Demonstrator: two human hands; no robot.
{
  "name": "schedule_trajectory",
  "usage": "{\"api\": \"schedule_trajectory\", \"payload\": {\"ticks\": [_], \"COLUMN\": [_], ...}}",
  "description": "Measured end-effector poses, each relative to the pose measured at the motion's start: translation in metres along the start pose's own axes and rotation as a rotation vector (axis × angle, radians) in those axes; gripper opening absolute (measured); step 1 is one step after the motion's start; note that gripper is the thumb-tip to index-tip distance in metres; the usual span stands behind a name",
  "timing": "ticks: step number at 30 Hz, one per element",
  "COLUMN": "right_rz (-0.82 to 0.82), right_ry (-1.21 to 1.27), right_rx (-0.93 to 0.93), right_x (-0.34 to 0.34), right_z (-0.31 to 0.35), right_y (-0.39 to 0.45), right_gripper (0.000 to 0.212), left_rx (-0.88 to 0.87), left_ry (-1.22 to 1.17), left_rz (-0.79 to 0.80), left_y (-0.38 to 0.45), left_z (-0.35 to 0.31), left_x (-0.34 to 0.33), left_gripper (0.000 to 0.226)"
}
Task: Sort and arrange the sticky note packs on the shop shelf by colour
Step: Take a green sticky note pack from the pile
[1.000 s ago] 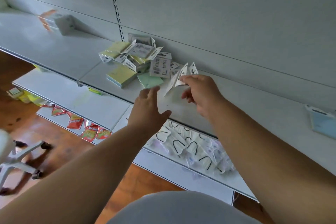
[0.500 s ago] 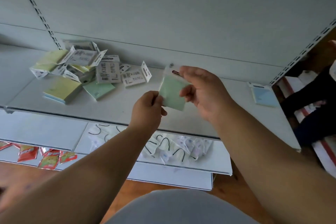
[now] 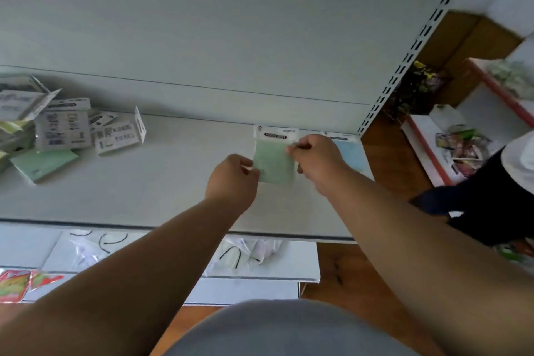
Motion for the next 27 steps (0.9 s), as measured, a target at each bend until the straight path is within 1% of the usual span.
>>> {"api": "schedule_trajectory", "payload": {"ticks": [2, 4, 6, 8, 11, 13, 16, 19, 22, 25, 27], "right_rz": [-0.009, -0.014, 0.009, 0.032, 0.009, -0.012, 0.015, 0.081, 0.166, 0.256, 0.306], "right_ry": [-0.035, -0.133, -0.304, -0.456, -0.625, -0.688, -0.628, -0.524, -0.402, -0.332, -0.31], "right_rx": [-0.024, 0.016, 0.071, 0.119, 0.196, 0.262, 0.383, 0.457, 0.55, 0.645, 0.645], "right_x": [0.0, -0.003, -0.003, -0.003, -0.002, -0.004, -0.013, -0.032, -0.067, -0.114, -0.149], "right_z": [-0.005, -0.005, -0.005, -0.007, -0.012, -0.013, -0.004, 0.013, 0.039, 0.068, 0.087], "right_y": [0.023, 0.047, 0.064, 0.075, 0.08, 0.075, 0.058, 0.035, 0.013, -0.007, -0.016], "right_gripper": [0.025, 0.029, 0.025, 0.026, 0.026, 0.024, 0.026, 0.018, 0.013, 0.008, 0.019], "left_rx": [0.024, 0.017, 0.014, 0.021, 0.021, 0.004, -0.04, -0.052, -0.027, -0.008, 0.0], "left_ry": [0.057, 0.137, 0.215, 0.276, 0.345, 0.337, 0.305, 0.313, 0.319, 0.32, 0.333], "left_rz": [-0.043, -0.068, -0.076, -0.074, -0.117, -0.17, -0.22, -0.242, -0.282, -0.318, -0.32], "left_y": [0.016, 0.032, 0.041, 0.044, 0.042, 0.038, 0.025, 0.011, 0.01, 0.018, 0.028], "left_z": [-0.011, -0.02, -0.026, -0.028, -0.028, -0.027, -0.02, -0.004, 0.02, 0.051, 0.076], "left_x": [-0.012, -0.022, -0.033, -0.043, -0.051, -0.049, -0.039, -0.019, 0.014, 0.057, 0.089], "left_gripper": [0.021, 0.021, 0.022, 0.026, 0.031, 0.03, 0.027, 0.023, 0.019, 0.018, 0.018]}}
Point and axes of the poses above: each hand's wrist, its own y-axis towards the middle knuckle, its own x-axis out of the back of the hand, z = x × y, the point moved 2 cm from there along y, towards the middle knuckle, and after that the axes turned 5 degrees about -z, right-handed, at the moved point
